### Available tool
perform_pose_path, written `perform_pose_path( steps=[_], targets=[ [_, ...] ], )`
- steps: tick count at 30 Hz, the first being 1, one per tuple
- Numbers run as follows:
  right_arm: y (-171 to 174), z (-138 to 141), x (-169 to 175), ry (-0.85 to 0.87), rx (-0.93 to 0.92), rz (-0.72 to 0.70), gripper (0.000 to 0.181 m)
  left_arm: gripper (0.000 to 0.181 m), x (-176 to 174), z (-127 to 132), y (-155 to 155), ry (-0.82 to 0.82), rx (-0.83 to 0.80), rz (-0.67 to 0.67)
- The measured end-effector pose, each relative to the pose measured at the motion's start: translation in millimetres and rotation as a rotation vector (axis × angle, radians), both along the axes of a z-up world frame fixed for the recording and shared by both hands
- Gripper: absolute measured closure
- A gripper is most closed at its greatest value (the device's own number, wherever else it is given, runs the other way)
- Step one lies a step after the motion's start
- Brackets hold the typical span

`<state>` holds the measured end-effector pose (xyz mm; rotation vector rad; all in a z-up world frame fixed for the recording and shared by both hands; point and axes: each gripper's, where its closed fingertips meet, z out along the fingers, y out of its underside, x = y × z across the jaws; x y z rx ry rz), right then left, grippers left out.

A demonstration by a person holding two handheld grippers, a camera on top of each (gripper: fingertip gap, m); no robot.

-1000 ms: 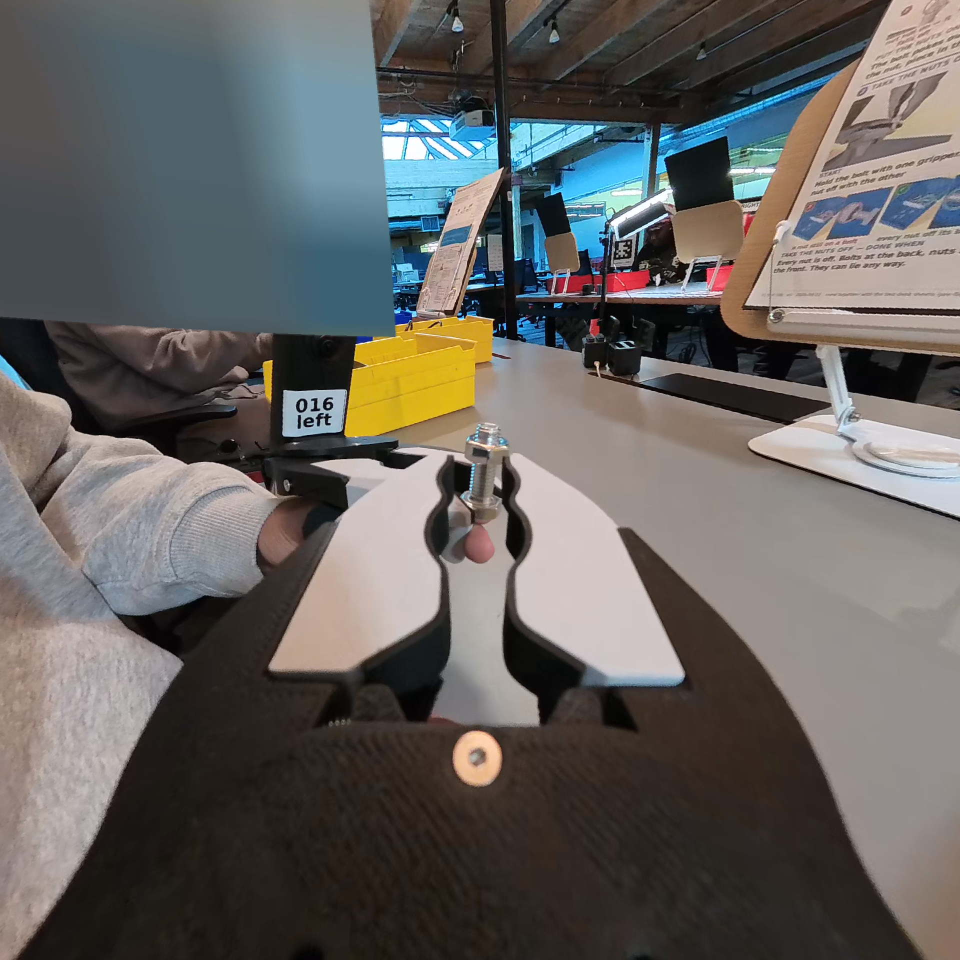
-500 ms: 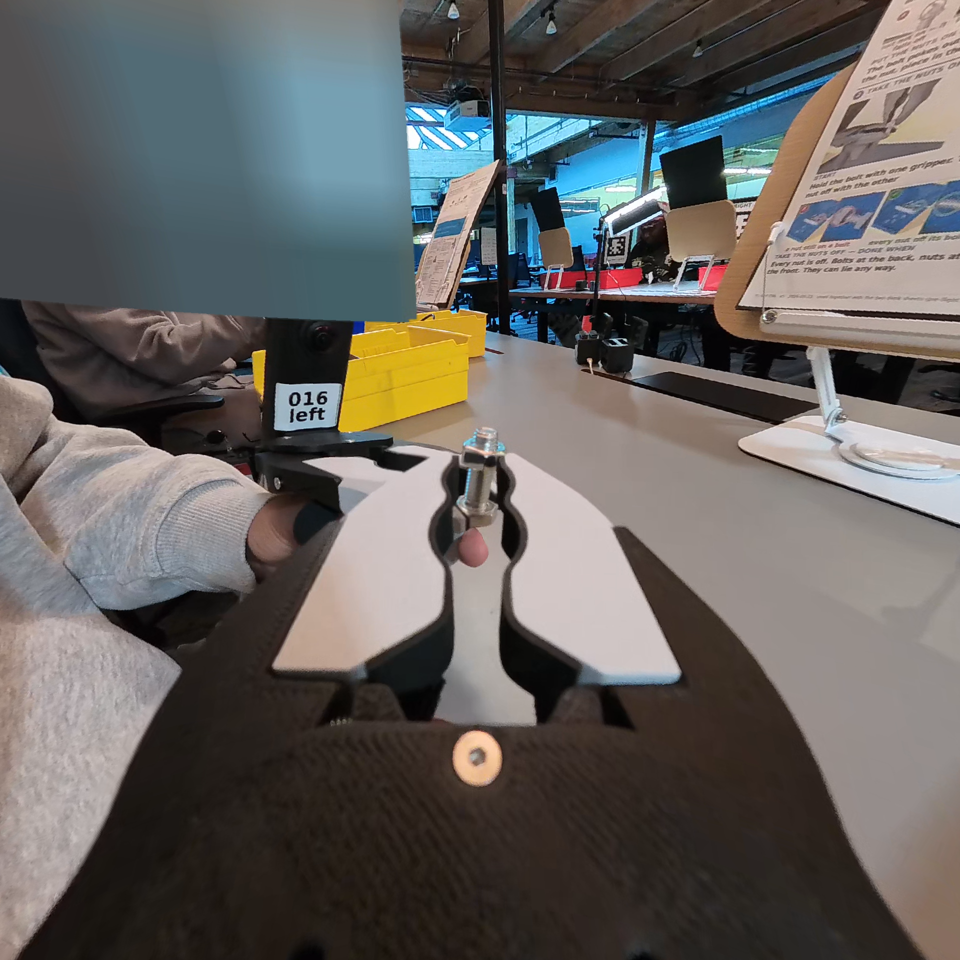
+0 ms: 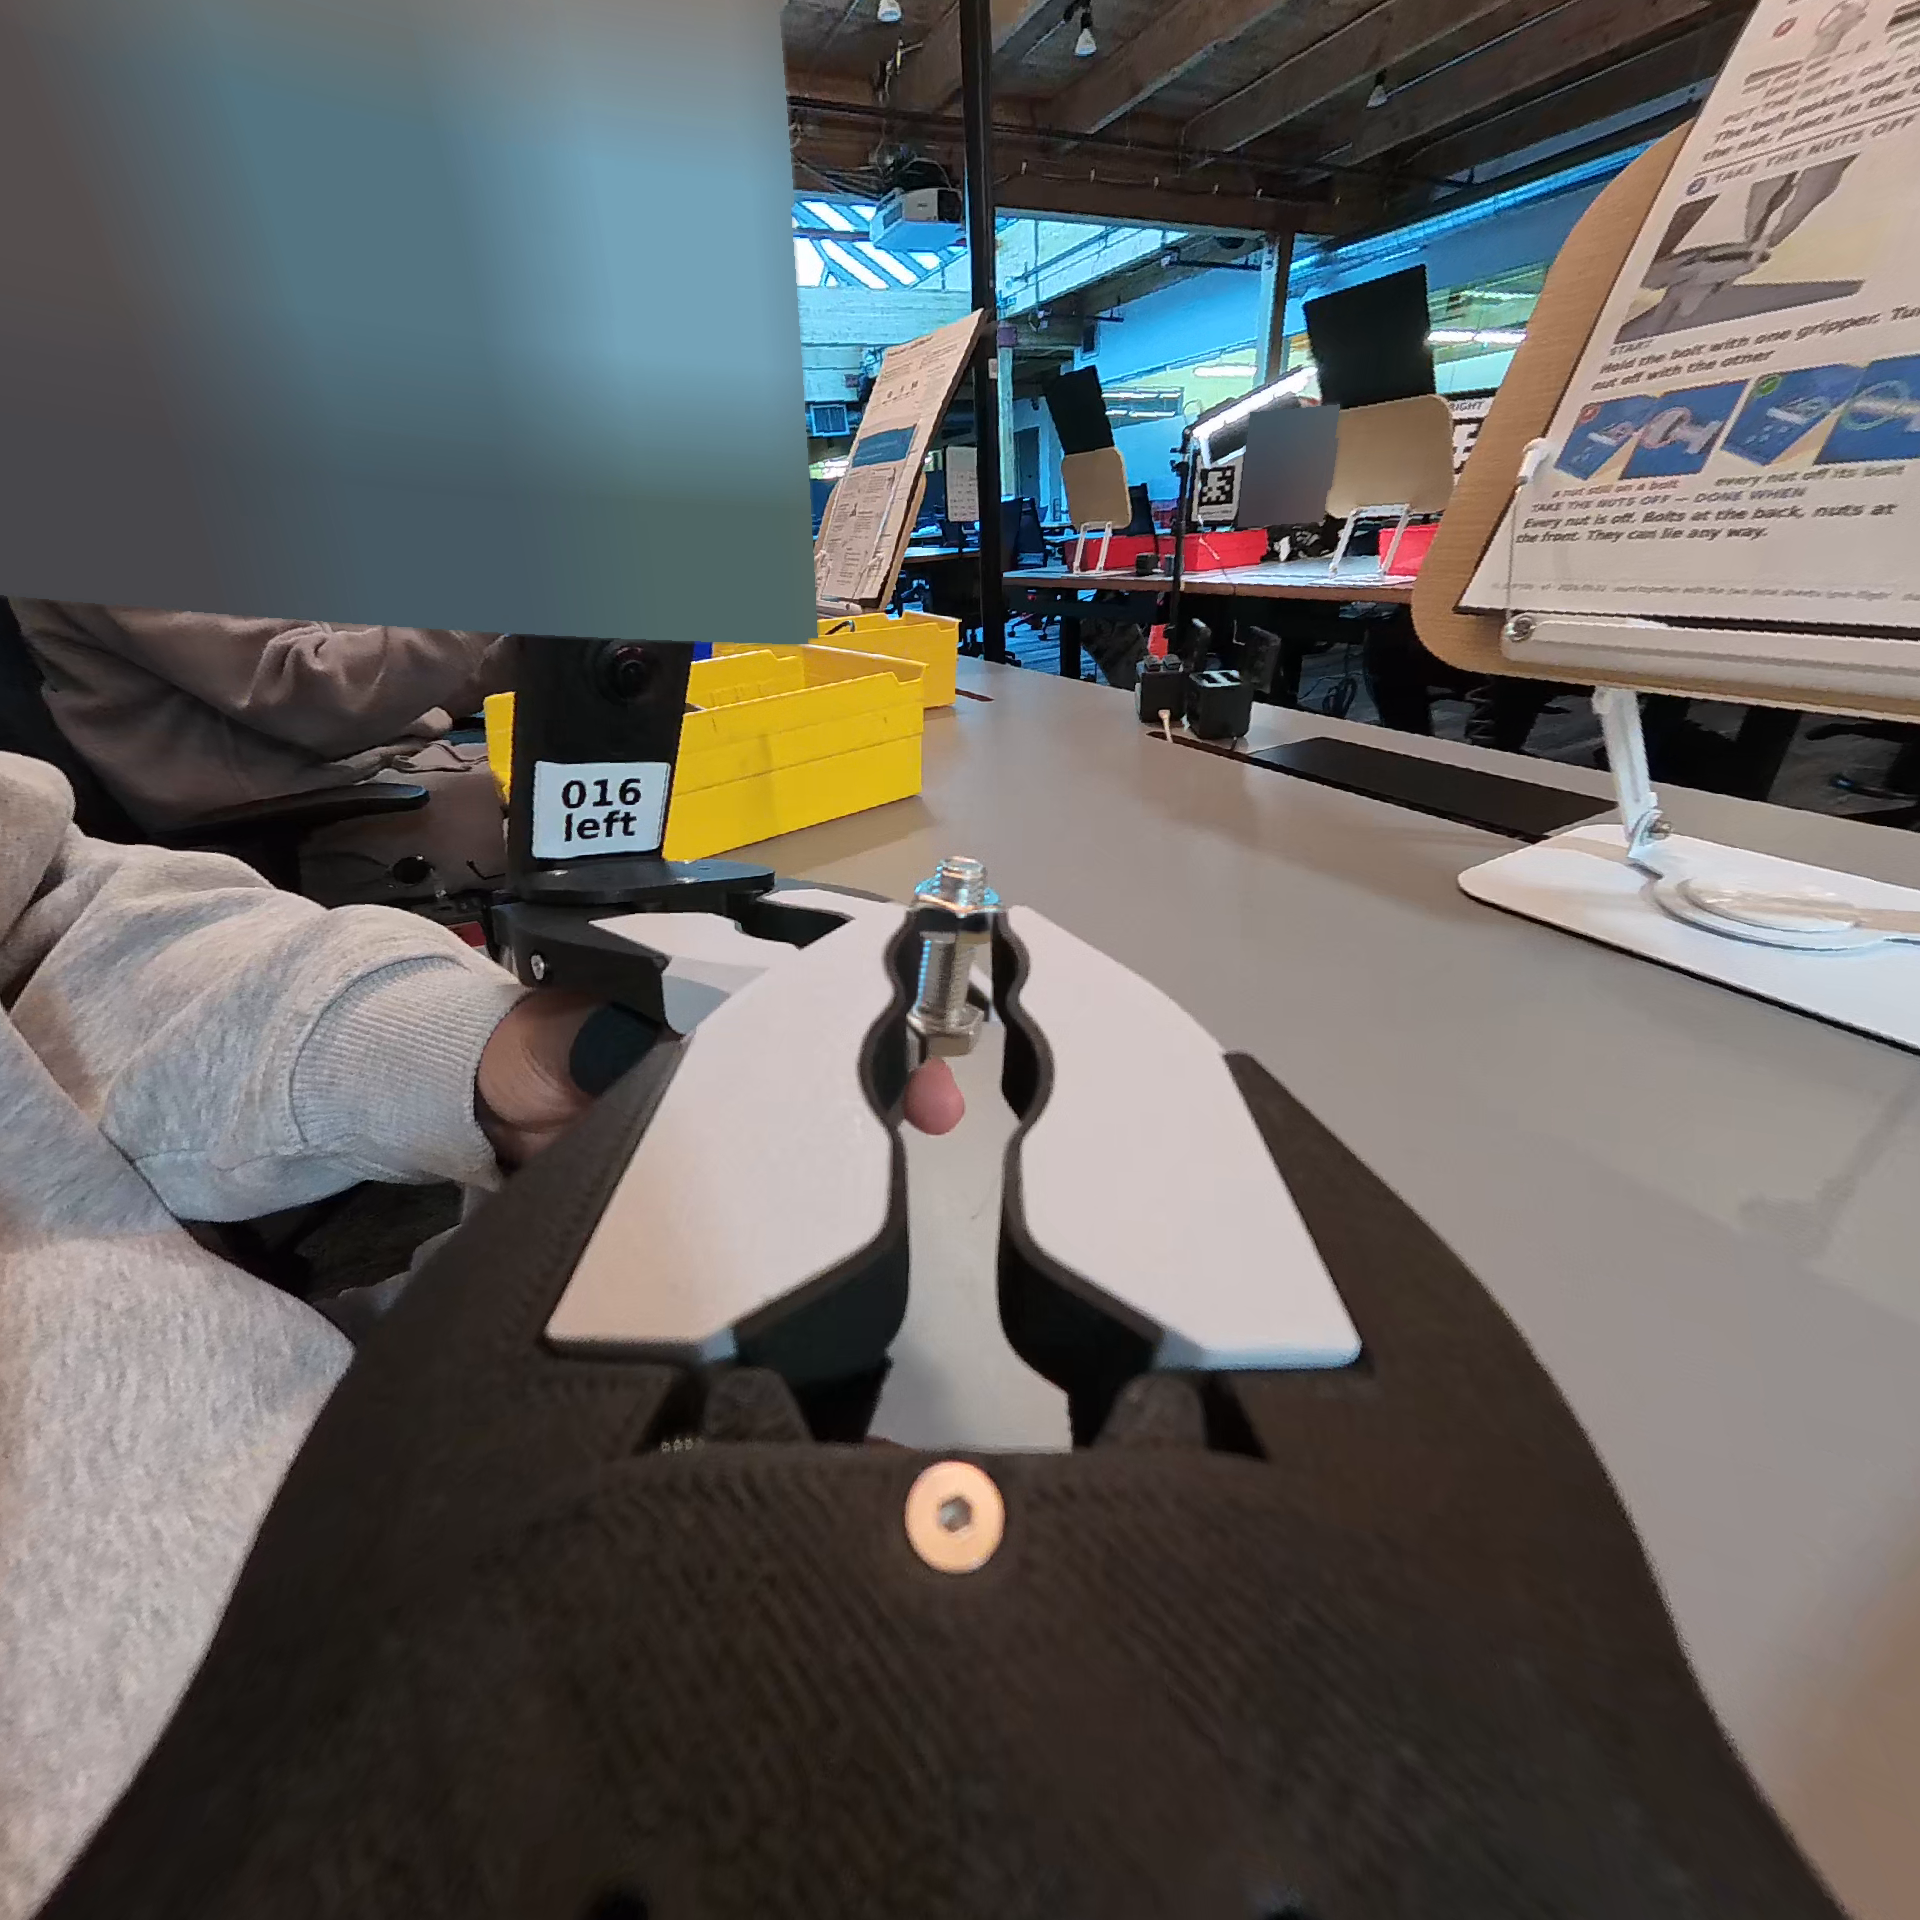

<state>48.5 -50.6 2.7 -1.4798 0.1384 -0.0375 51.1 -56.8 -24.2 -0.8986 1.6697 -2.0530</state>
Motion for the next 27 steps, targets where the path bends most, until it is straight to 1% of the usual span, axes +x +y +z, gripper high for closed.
perform_pose_path(
  steps=[14,27],
  targets=[
    [0.8,-1.1,0.6,0.031,0.007,0.015,0.164,0.163,-0.9,-0.4,-2.0,0.002,0.002,-0.014],
    [2.2,-0.6,-0.5,0.016,0.007,0.021,0.166,0.163,-1.9,0.2,-3.2,-0.003,0.0,-0.019]
  ],
)
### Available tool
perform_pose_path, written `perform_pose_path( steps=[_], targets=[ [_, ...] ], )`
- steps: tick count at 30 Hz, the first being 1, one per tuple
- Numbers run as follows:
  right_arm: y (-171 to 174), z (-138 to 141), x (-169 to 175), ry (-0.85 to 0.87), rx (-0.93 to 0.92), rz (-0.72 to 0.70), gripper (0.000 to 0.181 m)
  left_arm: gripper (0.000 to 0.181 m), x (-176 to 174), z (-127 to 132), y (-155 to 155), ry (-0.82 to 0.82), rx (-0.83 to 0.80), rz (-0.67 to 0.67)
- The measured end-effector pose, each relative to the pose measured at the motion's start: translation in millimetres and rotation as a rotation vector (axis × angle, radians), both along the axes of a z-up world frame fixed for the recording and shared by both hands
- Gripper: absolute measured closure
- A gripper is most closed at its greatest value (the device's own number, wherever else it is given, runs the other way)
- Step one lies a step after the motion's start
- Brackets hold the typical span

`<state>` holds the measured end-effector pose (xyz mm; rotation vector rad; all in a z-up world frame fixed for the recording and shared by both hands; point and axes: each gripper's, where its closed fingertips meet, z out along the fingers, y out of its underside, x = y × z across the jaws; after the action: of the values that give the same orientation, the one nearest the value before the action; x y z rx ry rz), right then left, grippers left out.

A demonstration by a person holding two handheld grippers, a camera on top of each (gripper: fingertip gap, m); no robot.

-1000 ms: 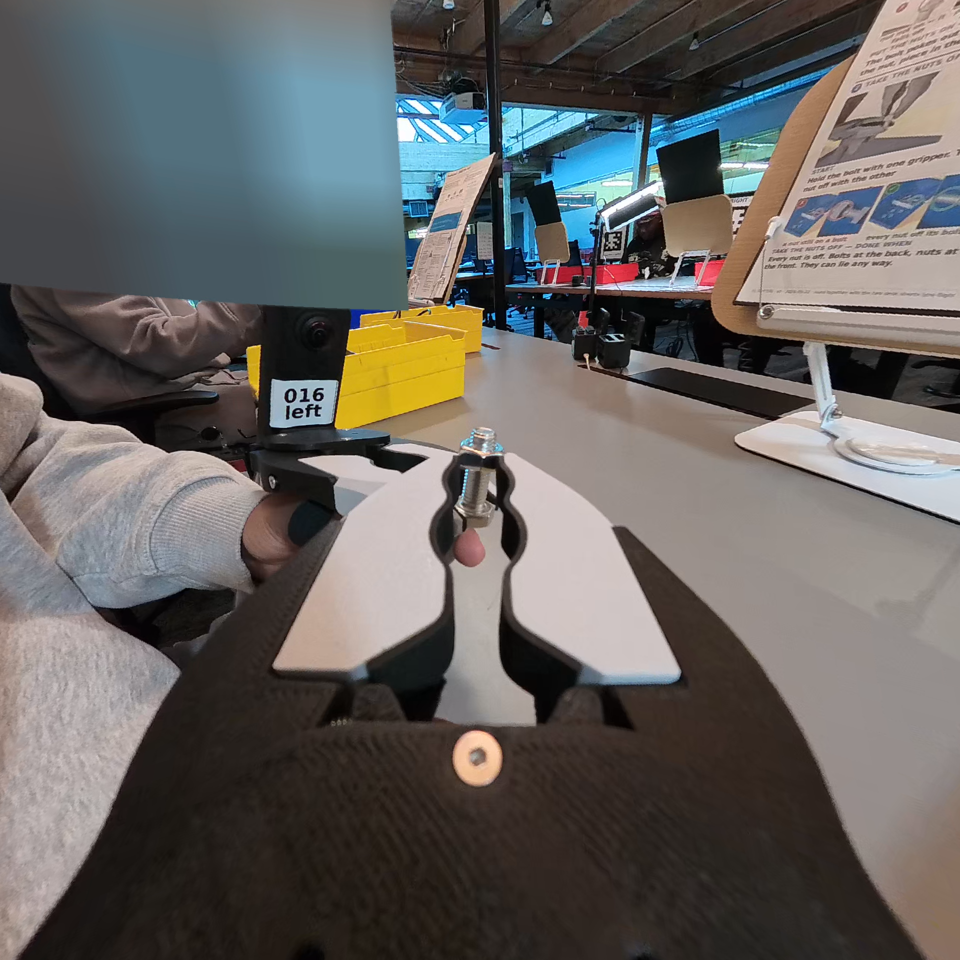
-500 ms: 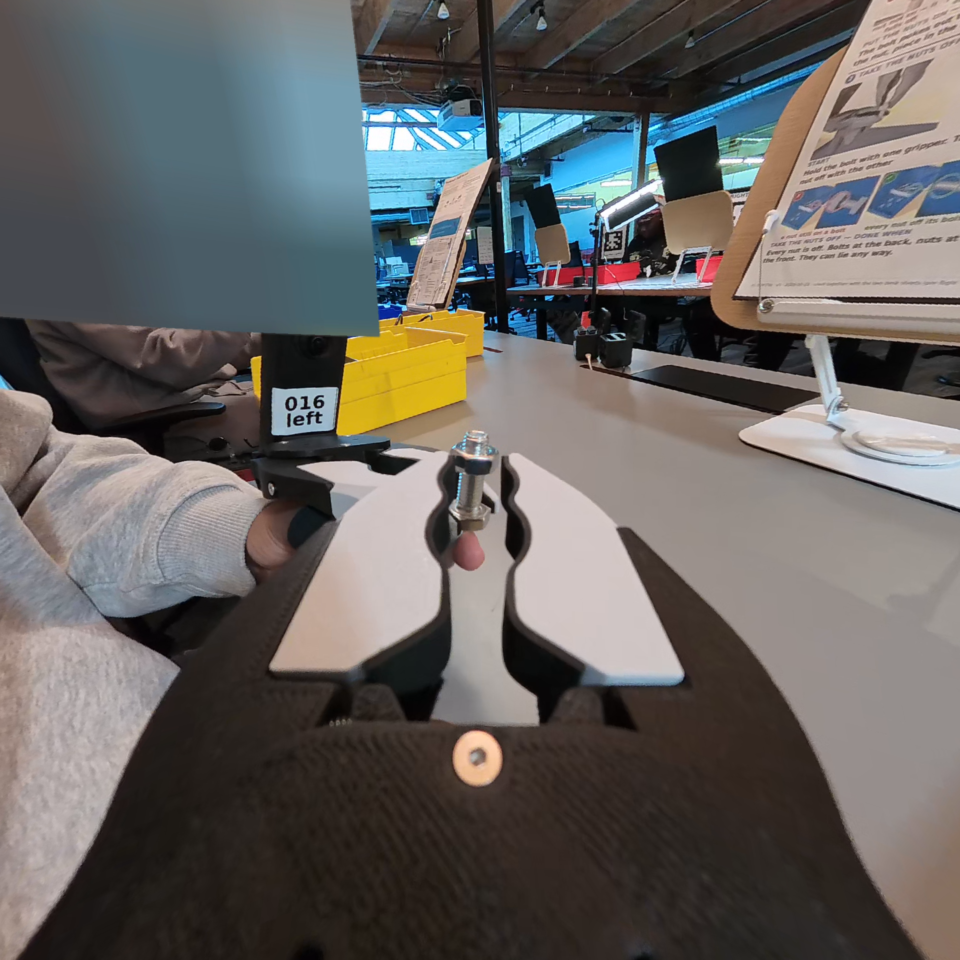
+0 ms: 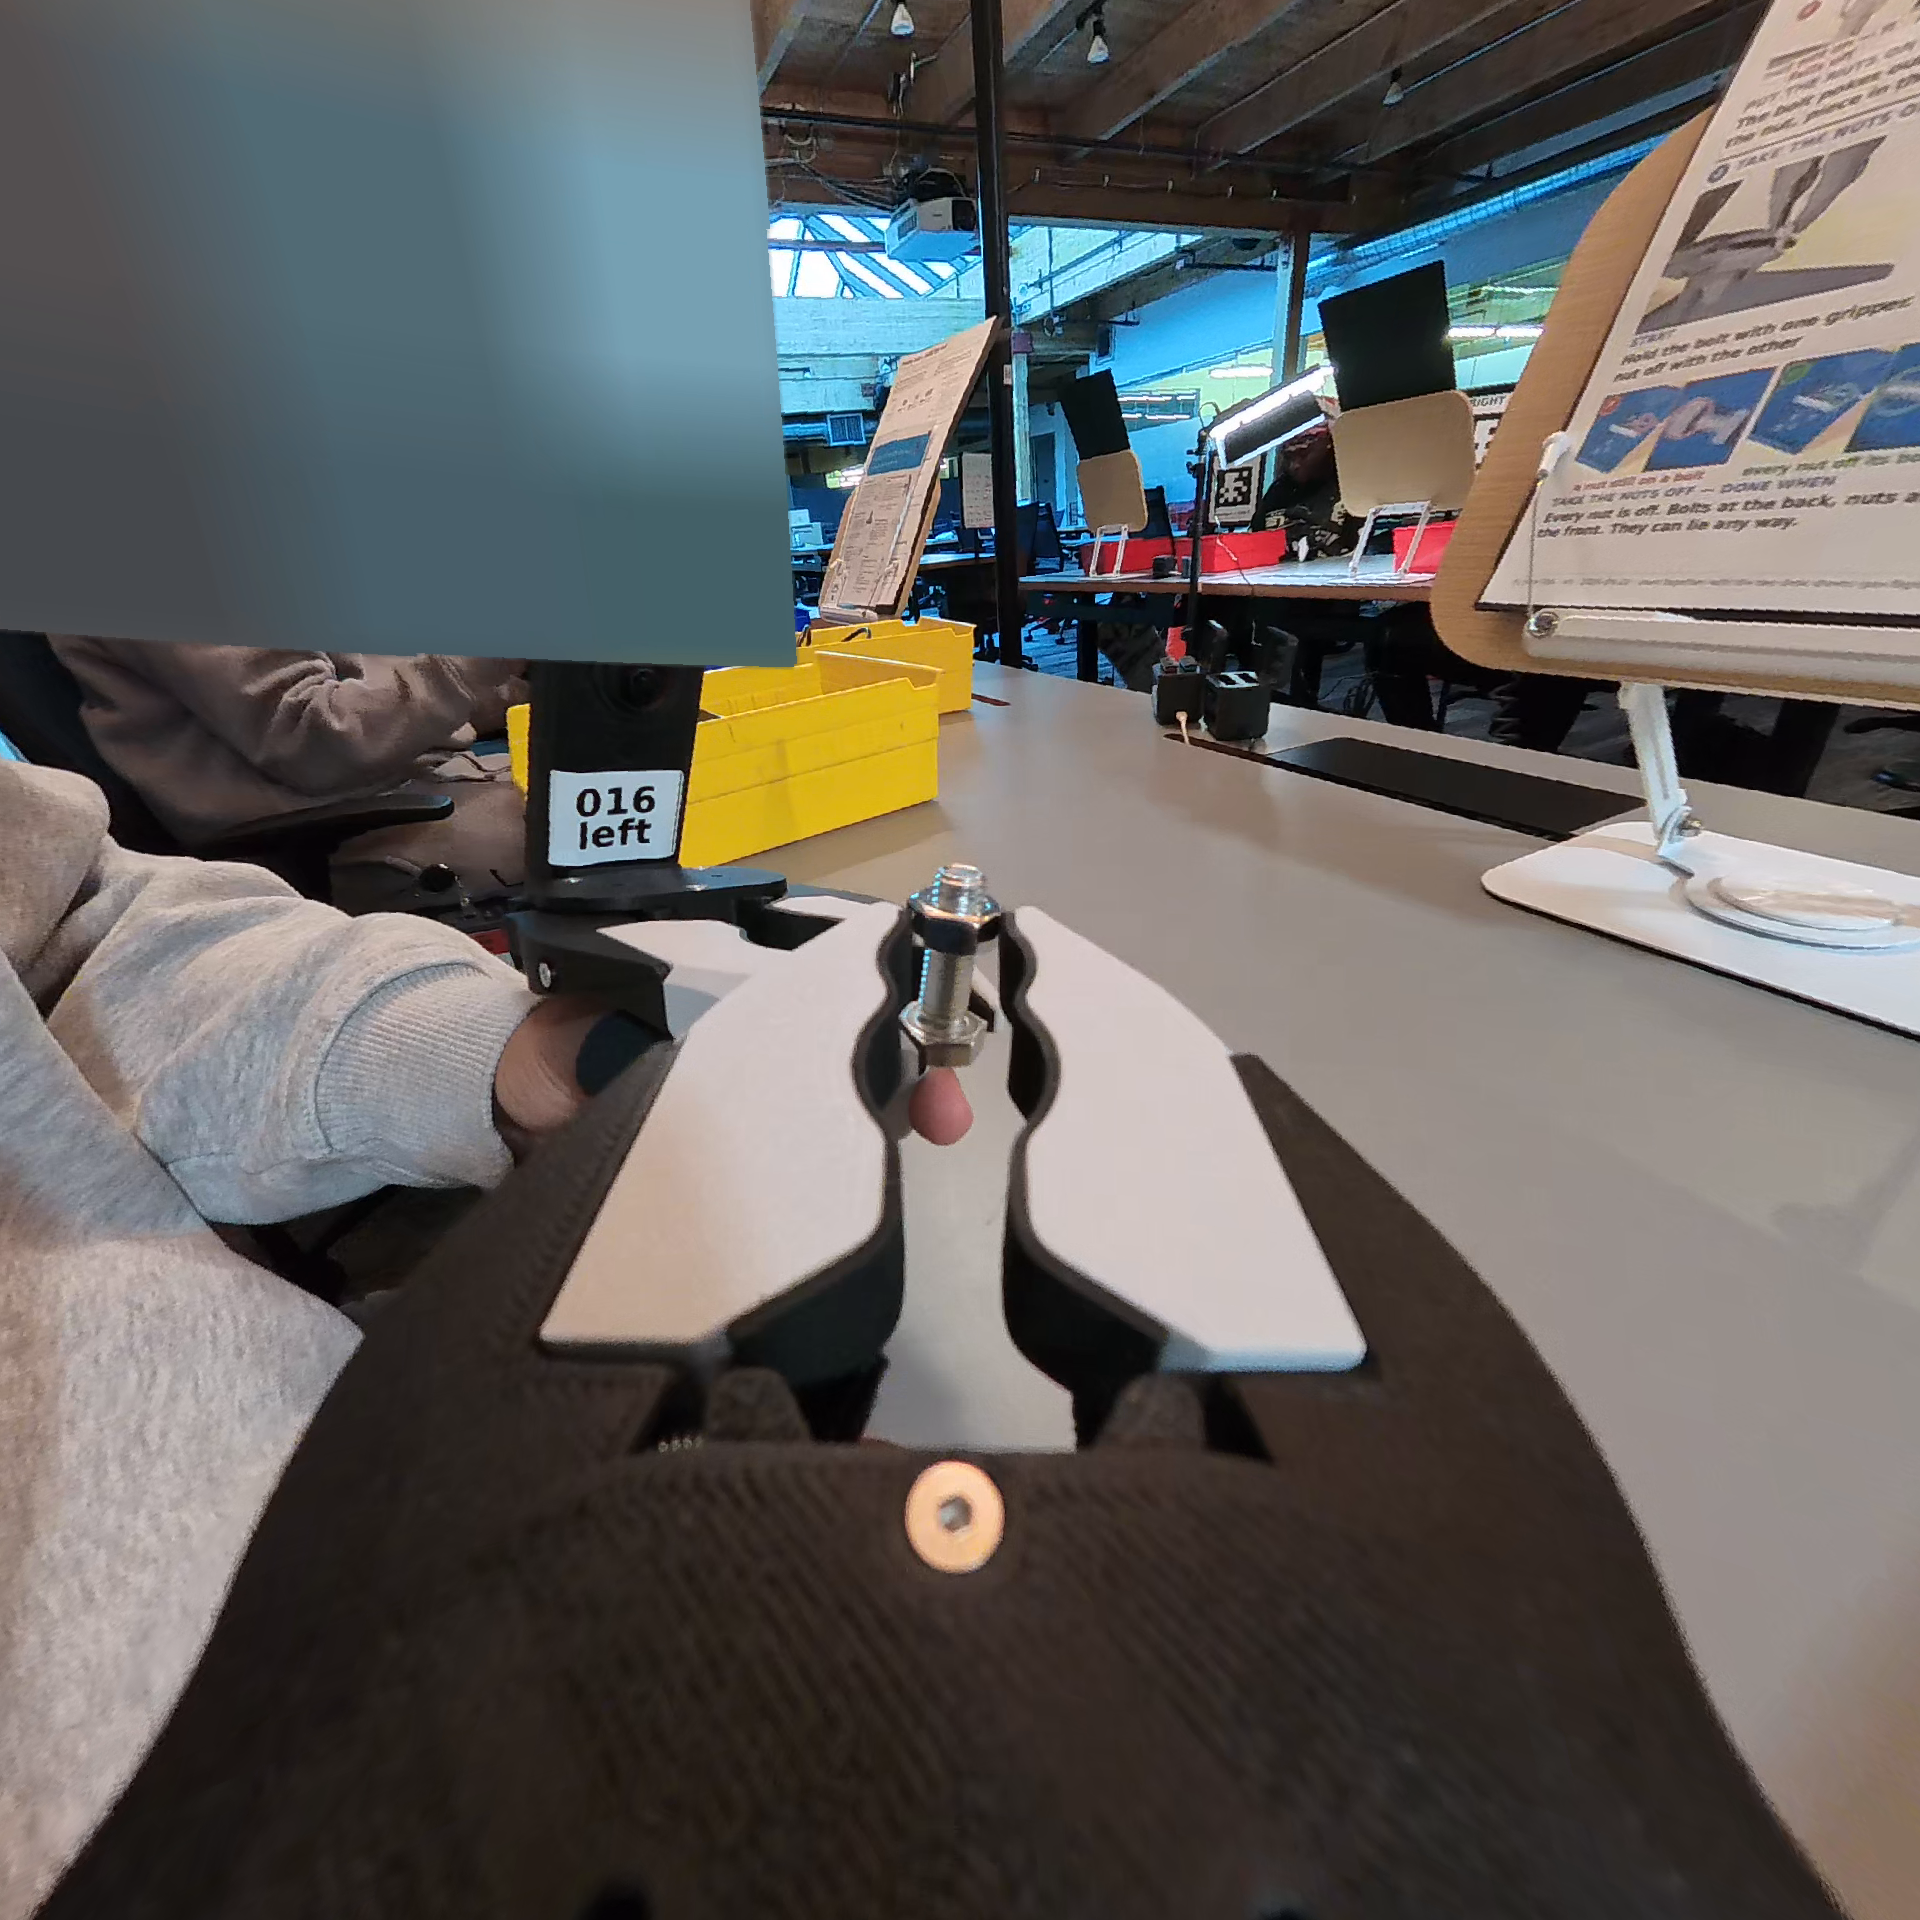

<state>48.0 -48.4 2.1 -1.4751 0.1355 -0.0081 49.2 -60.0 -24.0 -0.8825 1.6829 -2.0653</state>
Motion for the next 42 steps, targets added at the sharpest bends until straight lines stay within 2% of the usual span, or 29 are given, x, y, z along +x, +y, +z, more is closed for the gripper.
perform_pose_path(
  steps=[10,14,31,32,35,38,41,42],
  targets=[
    [-0.7,0.2,4.5,0.032,0.01,-0.006,0.16,0.163,1.9,3.3,5.1,-0.014,-0.012,0.026],
    [1.8,-5.5,1.3,0.073,-0.017,0.032,0.165,0.163,2.0,3.8,5.7,-0.015,-0.016,0.028],
    [4.2,-11.8,-1.6,0.061,-0.07,0.059,0.172,0.163,-3.2,3.7,-0.7,0.003,-0.039,-0.036],
    [4.2,-11.6,-0.3,0.062,-0.074,0.056,0.172,0.159,-4.3,4.9,-1.4,0.0,-0.045,-0.044],
    [-3.8,5.6,8.1,0.039,-0.056,0.008,0.173,0.142,-4.4,6.2,-2.1,0.004,-0.053,-0.048],
    [-29.5,43.7,28.3,-0.049,-0.048,-0.107,0.173,0.142,-5.0,5.5,-3.6,0.018,-0.062,-0.067],
    [-78.9,82.3,66.0,-0.209,-0.136,-0.337,0.174,0.144,-6.0,4.3,-5.4,0.023,-0.057,-0.077],
    [-101.1,93.5,81.6,-0.256,-0.176,-0.431,0.181,0.146,-6.4,3.8,-6.1,0.024,-0.054,-0.08]
  ],
)
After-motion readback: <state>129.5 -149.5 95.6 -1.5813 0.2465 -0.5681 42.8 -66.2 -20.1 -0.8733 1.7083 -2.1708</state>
